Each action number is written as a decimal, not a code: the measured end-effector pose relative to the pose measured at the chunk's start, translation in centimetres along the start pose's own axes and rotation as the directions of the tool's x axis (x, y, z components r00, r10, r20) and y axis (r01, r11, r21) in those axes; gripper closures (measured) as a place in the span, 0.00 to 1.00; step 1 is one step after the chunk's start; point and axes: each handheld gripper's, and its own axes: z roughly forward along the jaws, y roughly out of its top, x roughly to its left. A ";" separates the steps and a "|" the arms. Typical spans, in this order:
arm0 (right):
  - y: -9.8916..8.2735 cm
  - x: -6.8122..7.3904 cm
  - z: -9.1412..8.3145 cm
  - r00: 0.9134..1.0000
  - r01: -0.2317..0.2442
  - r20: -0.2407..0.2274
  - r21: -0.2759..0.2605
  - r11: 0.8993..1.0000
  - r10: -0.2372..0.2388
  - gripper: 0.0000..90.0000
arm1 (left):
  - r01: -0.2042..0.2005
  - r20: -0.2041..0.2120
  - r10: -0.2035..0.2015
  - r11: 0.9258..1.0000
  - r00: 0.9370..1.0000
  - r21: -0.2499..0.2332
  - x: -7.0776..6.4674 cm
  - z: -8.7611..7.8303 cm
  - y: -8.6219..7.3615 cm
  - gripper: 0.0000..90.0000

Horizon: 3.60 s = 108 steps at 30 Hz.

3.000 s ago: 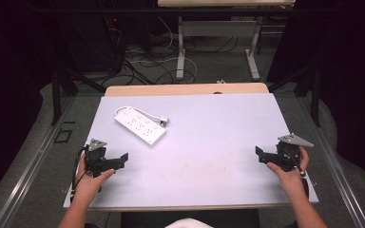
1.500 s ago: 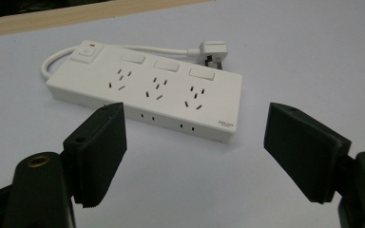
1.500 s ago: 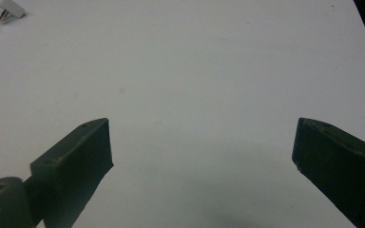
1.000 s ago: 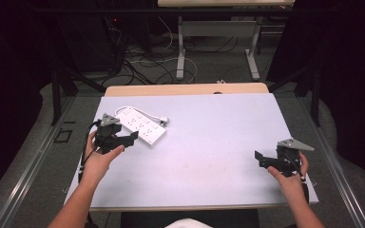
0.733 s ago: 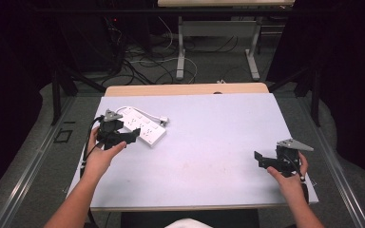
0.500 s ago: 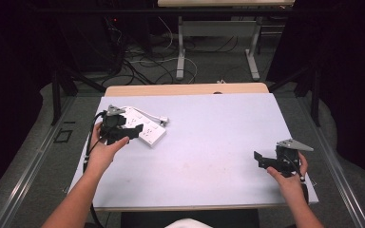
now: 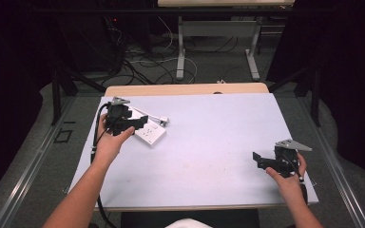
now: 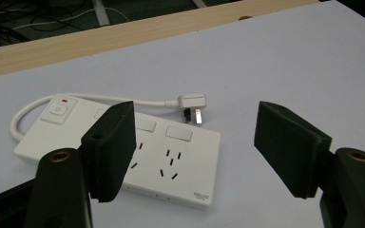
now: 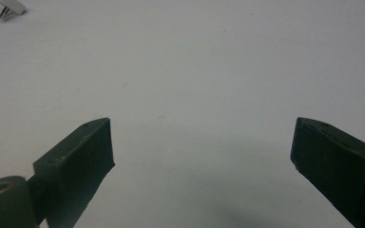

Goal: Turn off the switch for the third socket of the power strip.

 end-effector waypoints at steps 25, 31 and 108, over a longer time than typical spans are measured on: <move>0.0 0.0 0.2 1.000 -0.006 -0.019 0.014 1.000 0.006 0.07 | 0.099 0.026 -0.102 0.992 0.994 0.081 0.9 3.4 1.2 0.43; -0.1 0.0 0.2 1.000 -0.014 -0.019 0.017 1.000 0.015 0.07 | 0.115 0.027 -0.118 0.988 0.993 0.104 1.0 4.4 1.3 0.48; -0.3 -0.3 0.8 0.998 -0.030 -0.048 0.051 0.998 0.033 0.08 | 0.175 -0.048 -0.168 0.953 0.985 0.246 -0.3 12.4 -1.0 1.00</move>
